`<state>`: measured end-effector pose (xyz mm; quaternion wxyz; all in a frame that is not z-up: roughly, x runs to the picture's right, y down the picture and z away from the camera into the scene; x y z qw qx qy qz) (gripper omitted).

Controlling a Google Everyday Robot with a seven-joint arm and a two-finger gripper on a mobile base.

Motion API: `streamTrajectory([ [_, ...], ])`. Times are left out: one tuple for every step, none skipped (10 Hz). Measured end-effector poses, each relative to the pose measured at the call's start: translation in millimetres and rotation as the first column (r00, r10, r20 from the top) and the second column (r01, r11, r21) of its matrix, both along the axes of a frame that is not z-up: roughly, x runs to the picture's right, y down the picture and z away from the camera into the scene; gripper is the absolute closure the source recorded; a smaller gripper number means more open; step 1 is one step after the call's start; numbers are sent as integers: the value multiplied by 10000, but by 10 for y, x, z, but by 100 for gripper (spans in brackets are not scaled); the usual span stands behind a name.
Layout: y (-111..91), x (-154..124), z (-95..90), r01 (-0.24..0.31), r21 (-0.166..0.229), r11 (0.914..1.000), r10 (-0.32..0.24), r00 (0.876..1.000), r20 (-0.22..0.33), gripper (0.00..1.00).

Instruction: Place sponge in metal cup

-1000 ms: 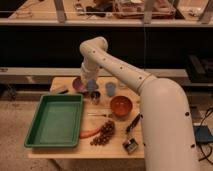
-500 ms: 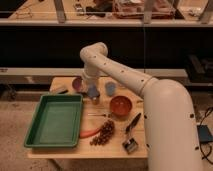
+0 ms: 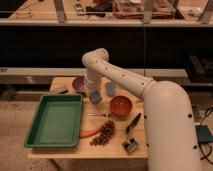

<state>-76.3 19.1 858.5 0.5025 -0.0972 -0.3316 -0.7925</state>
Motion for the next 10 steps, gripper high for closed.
streamTrajectory([
  [42, 35, 54, 6, -124, 9999, -8, 9999, -131, 77],
  [57, 42, 90, -9, -165, 9999, 6, 9998, -187, 77],
  [67, 58, 139, -19, -240, 9997, 12, 9996, -299, 77],
  [58, 85, 175, -72, -279, 9996, 61, 9992, -384, 77],
  [46, 112, 200, -144, -309, 9994, 130, 9989, -440, 77],
  [6, 136, 222, -253, -312, 9992, 238, 9986, -462, 77],
  [-24, 153, 236, -299, -303, 9991, 284, 9984, -484, 77],
  [-45, 163, 243, -329, -288, 9990, 315, 9983, -496, 77],
  [-102, 161, 249, -434, -238, 9988, 422, 9979, -485, 77],
  [-147, 170, 242, -499, -184, 9986, 490, 9976, -480, 77],
])
